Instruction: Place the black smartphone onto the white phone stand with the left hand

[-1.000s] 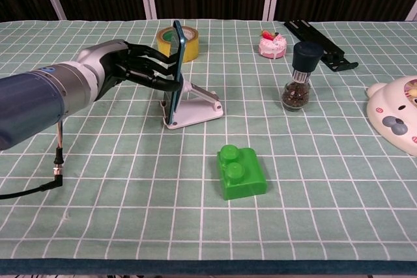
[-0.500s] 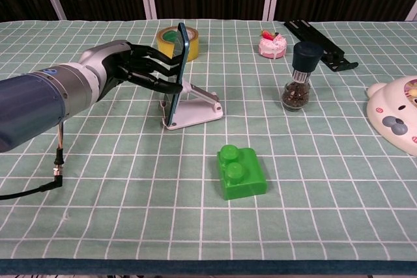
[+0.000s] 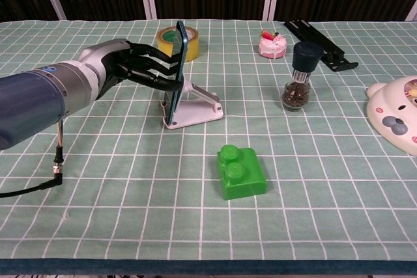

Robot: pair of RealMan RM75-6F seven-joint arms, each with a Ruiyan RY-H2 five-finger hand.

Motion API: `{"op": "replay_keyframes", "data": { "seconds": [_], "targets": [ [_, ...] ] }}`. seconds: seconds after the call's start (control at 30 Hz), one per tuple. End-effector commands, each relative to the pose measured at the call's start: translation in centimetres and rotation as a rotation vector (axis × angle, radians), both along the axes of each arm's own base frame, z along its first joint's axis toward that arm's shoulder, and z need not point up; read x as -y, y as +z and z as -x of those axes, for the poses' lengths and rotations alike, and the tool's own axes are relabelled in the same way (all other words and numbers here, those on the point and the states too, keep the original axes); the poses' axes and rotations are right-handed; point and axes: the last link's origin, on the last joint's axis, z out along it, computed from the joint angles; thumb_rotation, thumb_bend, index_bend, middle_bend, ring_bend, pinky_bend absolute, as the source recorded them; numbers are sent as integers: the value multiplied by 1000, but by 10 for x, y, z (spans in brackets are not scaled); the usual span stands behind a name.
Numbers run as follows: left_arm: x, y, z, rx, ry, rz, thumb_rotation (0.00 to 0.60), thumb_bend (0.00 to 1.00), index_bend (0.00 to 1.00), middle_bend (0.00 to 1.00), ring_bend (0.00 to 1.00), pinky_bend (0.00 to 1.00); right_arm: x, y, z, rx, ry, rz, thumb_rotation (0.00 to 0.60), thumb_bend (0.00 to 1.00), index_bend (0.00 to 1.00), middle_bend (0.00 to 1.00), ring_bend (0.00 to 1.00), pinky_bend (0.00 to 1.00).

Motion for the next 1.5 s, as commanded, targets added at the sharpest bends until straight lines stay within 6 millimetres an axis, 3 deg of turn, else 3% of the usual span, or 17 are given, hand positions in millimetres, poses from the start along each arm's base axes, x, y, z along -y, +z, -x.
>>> {"op": "replay_keyframes", "data": {
  "seconds": [0.03,0.97,1.23,1.5],
  "targets": [
    [0,0,0,-1,0,3,600,208,282,313,29,0,0,0,0,0,0,0,600,363,60,0,0,151],
    [2,0,2,-10,-11,5,600,208,215,216,1,0,0,0,0,0,1,0,600,363,60,0,0,151],
    [9,9,6,-35,-46,-5,600,208,55,23,0,0,0,0,0,0,1,0,600,363,60,0,0,151],
    [15,26,16,-44,-55,-15,600,193,2,0,0,0,-1,0,0,1,4,1,600,363,60,0,0,151]
  ]
}}
